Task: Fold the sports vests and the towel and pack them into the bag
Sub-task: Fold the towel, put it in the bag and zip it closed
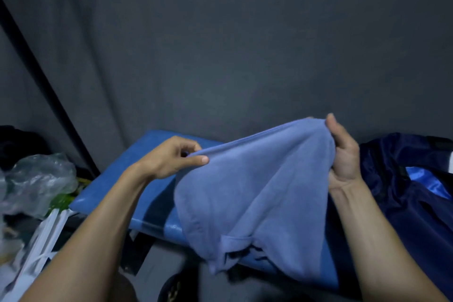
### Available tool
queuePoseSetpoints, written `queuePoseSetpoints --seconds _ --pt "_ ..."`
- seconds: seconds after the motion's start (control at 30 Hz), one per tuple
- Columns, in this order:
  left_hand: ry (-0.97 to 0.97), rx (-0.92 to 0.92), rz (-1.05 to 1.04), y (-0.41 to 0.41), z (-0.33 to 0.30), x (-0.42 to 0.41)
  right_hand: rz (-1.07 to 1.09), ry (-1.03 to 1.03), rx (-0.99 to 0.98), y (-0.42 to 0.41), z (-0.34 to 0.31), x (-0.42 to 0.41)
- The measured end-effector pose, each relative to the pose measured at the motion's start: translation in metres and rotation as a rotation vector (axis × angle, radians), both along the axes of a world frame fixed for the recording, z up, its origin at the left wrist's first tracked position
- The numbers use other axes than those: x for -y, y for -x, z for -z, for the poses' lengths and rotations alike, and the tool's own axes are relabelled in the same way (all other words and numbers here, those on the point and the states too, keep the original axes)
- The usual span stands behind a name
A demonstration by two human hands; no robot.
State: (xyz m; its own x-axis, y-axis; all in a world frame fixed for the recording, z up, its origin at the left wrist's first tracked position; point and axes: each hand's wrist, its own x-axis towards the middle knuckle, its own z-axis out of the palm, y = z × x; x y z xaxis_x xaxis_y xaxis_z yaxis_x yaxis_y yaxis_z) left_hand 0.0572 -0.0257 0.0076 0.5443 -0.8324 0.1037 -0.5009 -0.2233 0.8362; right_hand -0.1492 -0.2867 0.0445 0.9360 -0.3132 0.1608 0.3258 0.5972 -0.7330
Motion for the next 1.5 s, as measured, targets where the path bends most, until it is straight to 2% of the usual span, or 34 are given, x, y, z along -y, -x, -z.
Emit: queuePoseSetpoints --seconds 0.07,0.17,0.27,0.37,0.4,0.47,0.57,0.63,0.77,0.83,0.93,0.97,1.0,1.07,1.13,1.17,1.2,1.27,1.37,1.43,1.5 --pt "0.044 -0.034 -0.105 -0.014 0.007 -0.017 -0.024 -0.004 -0.034 0.002 0.001 0.004" --pt "0.211 -0.119 -0.270 -0.026 0.012 -0.036 0.041 0.012 -0.173 0.003 0.009 0.013" --pt "0.473 -0.273 -0.398 -0.025 0.004 -0.040 0.231 0.350 -0.219 0.003 0.011 0.012" --pt "0.663 -0.476 -0.269 -0.007 -0.020 -0.037 0.212 0.646 -0.219 0.004 0.012 -0.001" --pt "0.676 -0.512 -0.169 0.006 -0.031 -0.032 0.144 0.727 -0.203 0.004 0.013 -0.007" --pt "0.590 -0.472 0.048 0.038 -0.049 -0.015 -0.002 0.881 -0.149 0.005 0.008 -0.023" --pt "0.297 -0.245 0.300 0.076 -0.055 0.015 -0.052 0.965 -0.050 0.003 -0.006 -0.047" --pt "0.210 -0.195 0.290 0.090 -0.057 0.026 0.027 0.982 -0.030 0.004 -0.010 -0.050" --pt "0.216 -0.214 0.191 0.087 -0.055 0.025 0.069 1.089 -0.122 0.015 -0.007 -0.035" --pt "0.275 -0.228 0.133 0.083 -0.056 0.022 0.175 1.292 -0.185 0.016 0.000 -0.022" --pt "0.345 -0.224 0.066 0.080 -0.060 0.019 0.563 1.783 -0.295 0.011 0.011 -0.004" --pt "0.362 -0.237 0.079 0.085 -0.064 0.019 0.666 1.847 -0.351 0.009 0.012 -0.003" --pt "0.364 -0.244 0.126 0.093 -0.067 0.021 0.750 1.822 -0.403 0.007 0.011 -0.004" --pt "0.295 -0.227 0.355 0.118 -0.072 0.030 0.853 1.620 -0.417 0.004 0.006 -0.007" --pt "0.113 -0.172 0.667 0.141 -0.073 0.040 0.785 1.331 -0.300 0.005 0.002 -0.009" --pt "0.024 -0.142 0.757 0.145 -0.070 0.043 0.712 1.201 -0.240 0.007 0.000 -0.010" --pt "-0.031 -0.123 0.763 0.144 -0.067 0.044 0.650 1.105 -0.183 0.010 -0.002 -0.011" --pt "-0.020 -0.095 0.584 0.130 -0.060 0.045 0.579 0.998 -0.104 0.015 -0.006 -0.013" --pt "0.165 -0.111 0.246 0.108 -0.051 0.043 0.471 0.869 -0.041 0.021 -0.008 -0.019" --pt "0.265 -0.152 0.146 0.101 -0.047 0.041 0.398 0.879 -0.013 0.026 -0.005 -0.021" --pt "0.278 -0.135 0.139 0.099 -0.047 0.036 0.322 0.897 0.009 0.031 -0.001 -0.023"
